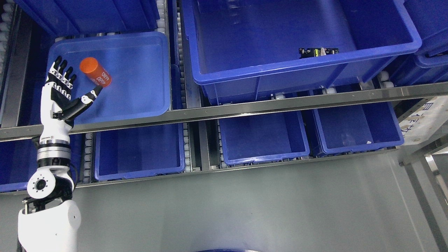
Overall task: Grab orange capacitor from left shelf to right desk
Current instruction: 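Close the left hand around the orange capacitor in the blue bin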
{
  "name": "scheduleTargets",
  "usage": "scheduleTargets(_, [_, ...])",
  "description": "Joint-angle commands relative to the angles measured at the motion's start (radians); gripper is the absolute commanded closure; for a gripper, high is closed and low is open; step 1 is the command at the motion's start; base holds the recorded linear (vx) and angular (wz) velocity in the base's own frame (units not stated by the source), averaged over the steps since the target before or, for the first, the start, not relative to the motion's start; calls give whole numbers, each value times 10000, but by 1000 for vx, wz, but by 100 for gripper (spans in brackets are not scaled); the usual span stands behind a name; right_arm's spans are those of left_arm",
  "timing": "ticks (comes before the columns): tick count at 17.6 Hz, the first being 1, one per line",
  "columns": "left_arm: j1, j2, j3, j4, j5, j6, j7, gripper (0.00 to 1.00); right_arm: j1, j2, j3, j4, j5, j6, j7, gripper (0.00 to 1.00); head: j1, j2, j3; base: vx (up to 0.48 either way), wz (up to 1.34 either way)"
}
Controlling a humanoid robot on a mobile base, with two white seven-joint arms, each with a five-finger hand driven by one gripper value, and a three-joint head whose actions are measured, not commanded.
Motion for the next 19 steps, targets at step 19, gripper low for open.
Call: scheduleTargets(19, [-1307, 1624, -779, 2578, -750, -14, -1886, 0, 230, -175, -107, -174, 61, -2, 1, 0, 0, 0, 0, 0, 0])
